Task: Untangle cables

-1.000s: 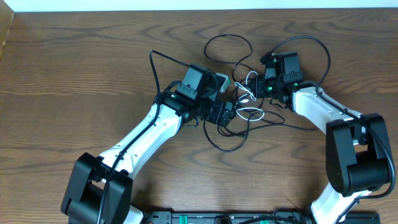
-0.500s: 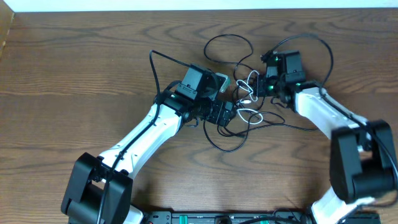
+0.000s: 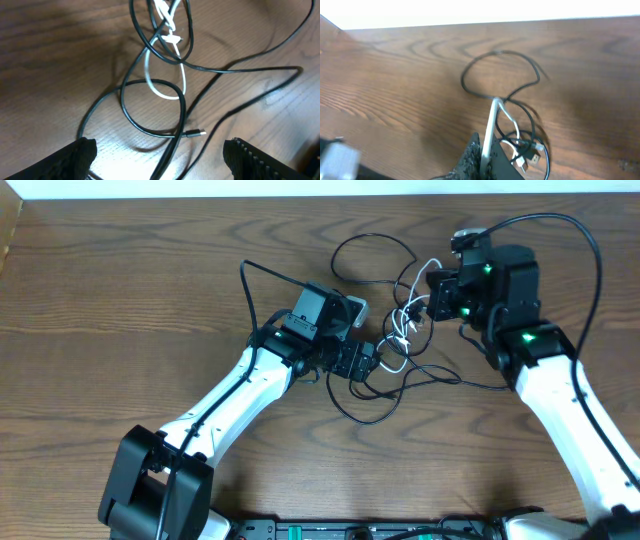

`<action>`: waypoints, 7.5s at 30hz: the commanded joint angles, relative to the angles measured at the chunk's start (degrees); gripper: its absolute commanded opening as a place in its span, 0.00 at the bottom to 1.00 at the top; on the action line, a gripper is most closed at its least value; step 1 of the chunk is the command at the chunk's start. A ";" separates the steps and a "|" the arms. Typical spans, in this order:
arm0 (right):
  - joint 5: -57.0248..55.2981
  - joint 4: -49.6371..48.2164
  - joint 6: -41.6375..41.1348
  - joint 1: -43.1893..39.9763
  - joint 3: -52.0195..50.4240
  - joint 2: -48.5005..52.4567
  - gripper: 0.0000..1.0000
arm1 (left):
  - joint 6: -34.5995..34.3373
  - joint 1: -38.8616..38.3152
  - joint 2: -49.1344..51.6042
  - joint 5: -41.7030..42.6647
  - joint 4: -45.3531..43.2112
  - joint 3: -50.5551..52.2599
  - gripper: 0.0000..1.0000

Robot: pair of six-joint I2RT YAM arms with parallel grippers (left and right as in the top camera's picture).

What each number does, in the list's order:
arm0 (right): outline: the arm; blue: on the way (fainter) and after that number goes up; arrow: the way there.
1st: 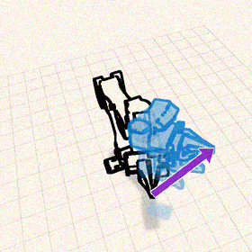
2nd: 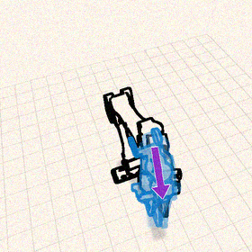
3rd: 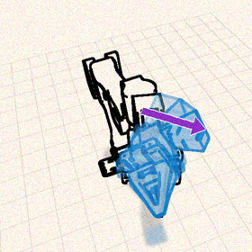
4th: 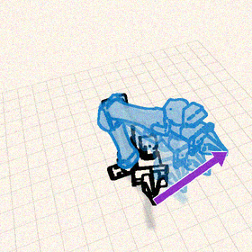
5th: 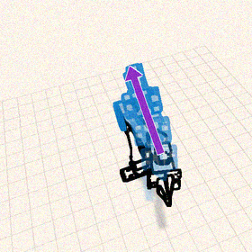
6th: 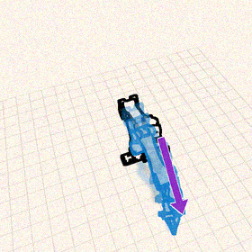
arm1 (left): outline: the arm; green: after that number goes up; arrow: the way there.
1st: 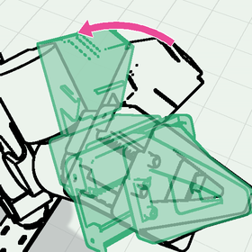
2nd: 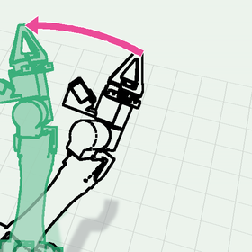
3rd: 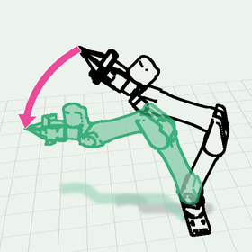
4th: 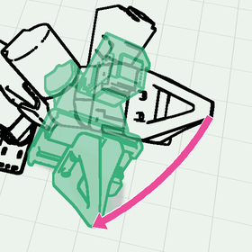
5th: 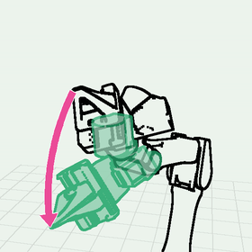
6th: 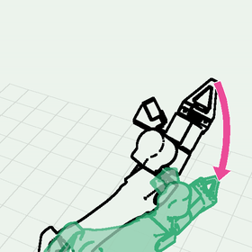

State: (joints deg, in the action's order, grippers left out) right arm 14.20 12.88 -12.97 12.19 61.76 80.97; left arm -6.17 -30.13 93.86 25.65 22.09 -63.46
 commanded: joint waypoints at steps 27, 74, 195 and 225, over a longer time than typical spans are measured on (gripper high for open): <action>9.97 -16.85 -3.08 8.11 0.22 -16.24 0.01 | -5.55 -0.07 0.48 -1.46 -9.31 -0.52 0.98; -30.12 0.02 -3.72 -4.37 0.22 -15.93 0.01 | -3.78 15.34 0.42 -15.78 4.85 -0.52 0.07; -17.11 17.97 -2.58 -37.68 0.20 -13.03 0.01 | -13.09 22.29 -13.40 -17.33 2.43 -0.55 0.07; 10.34 13.14 7.19 -9.40 0.04 0.59 0.57 | -8.48 11.39 -12.52 -18.86 10.93 -0.52 0.08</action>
State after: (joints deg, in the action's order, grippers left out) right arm 28.51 27.05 -3.33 -0.36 61.23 79.33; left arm -15.53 -18.55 80.90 7.86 32.49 -63.46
